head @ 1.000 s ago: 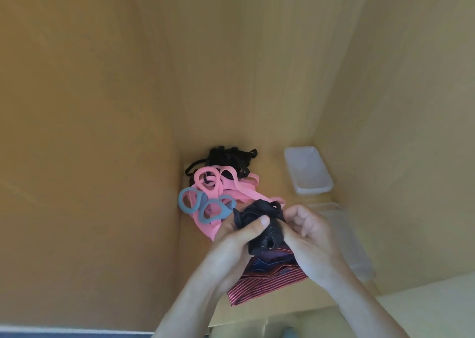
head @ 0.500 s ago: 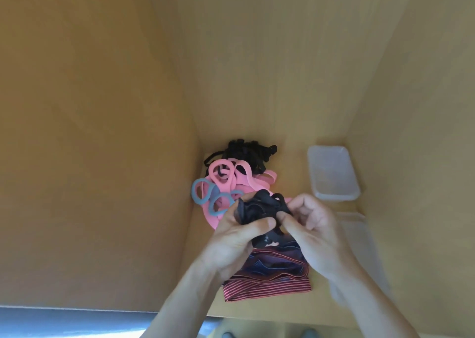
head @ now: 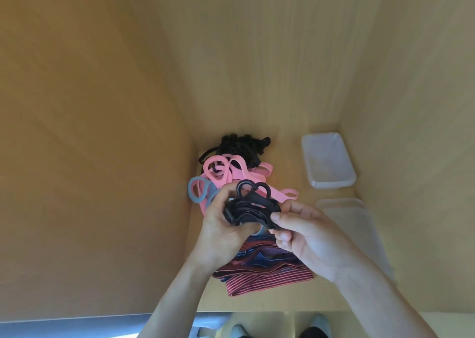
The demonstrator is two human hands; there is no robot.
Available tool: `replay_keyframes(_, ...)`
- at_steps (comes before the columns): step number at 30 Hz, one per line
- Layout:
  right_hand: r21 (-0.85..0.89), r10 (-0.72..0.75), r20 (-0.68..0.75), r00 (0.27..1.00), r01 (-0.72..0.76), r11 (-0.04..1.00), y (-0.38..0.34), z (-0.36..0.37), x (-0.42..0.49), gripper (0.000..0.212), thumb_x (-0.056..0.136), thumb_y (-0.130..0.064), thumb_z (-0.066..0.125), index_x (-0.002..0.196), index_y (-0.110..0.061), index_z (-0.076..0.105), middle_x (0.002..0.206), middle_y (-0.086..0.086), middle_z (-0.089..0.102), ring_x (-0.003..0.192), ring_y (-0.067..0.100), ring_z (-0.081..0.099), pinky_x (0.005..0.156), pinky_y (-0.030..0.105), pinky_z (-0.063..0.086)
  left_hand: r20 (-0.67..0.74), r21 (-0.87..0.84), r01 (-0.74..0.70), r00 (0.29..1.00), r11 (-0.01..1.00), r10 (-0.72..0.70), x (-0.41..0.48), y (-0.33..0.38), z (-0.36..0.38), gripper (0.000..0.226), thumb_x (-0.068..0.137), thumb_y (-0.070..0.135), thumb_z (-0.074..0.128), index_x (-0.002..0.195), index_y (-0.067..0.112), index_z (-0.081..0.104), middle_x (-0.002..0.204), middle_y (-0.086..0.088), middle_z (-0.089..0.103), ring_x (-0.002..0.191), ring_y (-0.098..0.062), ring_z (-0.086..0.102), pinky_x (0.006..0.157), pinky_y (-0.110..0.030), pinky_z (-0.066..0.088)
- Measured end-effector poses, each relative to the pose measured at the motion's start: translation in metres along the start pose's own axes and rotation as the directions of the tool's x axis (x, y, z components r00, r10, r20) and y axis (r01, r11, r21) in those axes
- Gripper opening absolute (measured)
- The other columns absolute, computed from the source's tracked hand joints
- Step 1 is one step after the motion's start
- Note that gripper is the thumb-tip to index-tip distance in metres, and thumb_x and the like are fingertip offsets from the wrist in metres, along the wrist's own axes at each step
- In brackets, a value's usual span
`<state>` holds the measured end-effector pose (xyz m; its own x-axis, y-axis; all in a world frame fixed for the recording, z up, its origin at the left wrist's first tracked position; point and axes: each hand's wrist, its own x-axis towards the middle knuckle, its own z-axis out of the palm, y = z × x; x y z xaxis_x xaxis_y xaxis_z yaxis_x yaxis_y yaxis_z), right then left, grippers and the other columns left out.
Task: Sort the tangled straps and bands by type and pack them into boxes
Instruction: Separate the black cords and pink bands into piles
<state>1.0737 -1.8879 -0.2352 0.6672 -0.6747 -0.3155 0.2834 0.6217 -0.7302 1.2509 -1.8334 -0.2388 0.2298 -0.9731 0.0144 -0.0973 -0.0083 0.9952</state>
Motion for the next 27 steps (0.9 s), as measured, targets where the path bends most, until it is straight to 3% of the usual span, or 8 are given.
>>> replay_keyframes(7,-0.287,-0.201,-0.092,0.975,0.168,0.943,-0.006,0.012,-0.006,0.025,0.067,-0.031,0.081,0.065,-0.019,0.06,0.081,0.014,0.05,0.059,0.018,0.042,0.062,0.024,0.042,0.021,0.178,-0.009,1.0,0.984,0.005,-0.005,-0.005,-0.001,0.052,0.073,0.01,0.087,0.117,0.024,0.062,0.103,0.011,0.073,0.098,-0.011,0.071,0.083,-0.018,0.055)
replay_keyframes(12,-0.324,-0.278,-0.113,0.954,0.229,0.918,-0.022,0.02,-0.007,0.019,0.07,-0.033,0.08,0.064,-0.022,0.065,0.056,0.003,0.052,0.058,0.019,0.046,0.079,0.037,0.045,0.047,0.149,0.05,0.997,0.988,-0.057,-0.005,-0.003,-0.001,0.051,0.068,0.018,0.089,0.109,0.031,0.062,0.1,0.009,0.073,0.093,-0.012,0.071,0.082,-0.025,0.058)
replay_keyframes(16,-0.233,-0.339,-0.17,0.925,0.297,0.926,-0.045,0.022,0.0,0.023,0.076,-0.01,0.078,0.059,-0.021,0.067,0.055,0.005,0.055,0.054,0.014,0.056,0.063,0.022,0.05,0.01,0.065,0.133,0.991,0.989,-0.134,-0.002,-0.004,-0.004,0.05,0.074,0.01,0.086,0.115,0.025,0.062,0.101,0.005,0.073,0.097,-0.015,0.07,0.09,-0.033,0.056)
replay_keyframes(19,-0.192,-0.348,-0.245,0.905,0.306,0.932,-0.059,0.019,0.006,0.035,0.089,-0.004,0.066,0.057,-0.021,0.068,0.061,0.005,0.064,0.057,0.014,0.053,0.053,0.017,0.045,0.015,-0.068,0.173,0.985,0.983,-0.172,0.001,-0.002,-0.009,0.046,0.08,-0.003,0.08,0.118,0.015,0.061,0.105,-0.001,0.075,0.1,-0.019,0.071,0.091,-0.033,0.056)
replay_keyframes(22,-0.148,-0.341,-0.295,0.892,0.31,0.939,-0.068,0.016,0.012,0.02,0.093,-0.005,0.062,0.074,-0.011,0.064,0.064,0.009,0.064,0.054,0.013,0.048,0.051,0.018,0.044,0.023,-0.164,0.182,0.983,0.97,-0.18,0.005,0.004,-0.015,0.04,0.082,-0.005,0.077,0.115,0.011,0.063,0.107,-0.004,0.076,0.102,-0.02,0.072,0.084,-0.026,0.057)
replay_keyframes(24,-0.108,-0.331,-0.326,0.885,0.313,0.943,-0.072,0.016,0.016,0.011,0.094,-0.009,0.062,0.084,-0.009,0.065,0.065,0.009,0.064,0.053,0.013,0.049,0.049,0.019,0.043,0.014,-0.176,0.178,0.984,0.968,-0.179,0.008,0.009,-0.018,0.035,0.081,-0.006,0.077,0.108,0.012,0.064,0.107,-0.006,0.075,0.1,-0.023,0.072,0.083,-0.029,0.058)
replay_keyframes(27,-0.004,-0.287,-0.365,0.886,0.307,0.952,-0.073,0.015,0.023,0.027,0.094,-0.023,0.063,0.069,-0.02,0.071,0.068,0.005,0.064,0.055,0.012,0.053,0.052,0.022,0.044,0.03,-0.181,0.151,0.989,0.972,-0.148,0.012,0.015,-0.021,0.032,0.08,-0.008,0.076,0.099,0.016,0.065,0.104,-0.01,0.072,0.09,-0.025,0.071,0.081,-0.033,0.058)
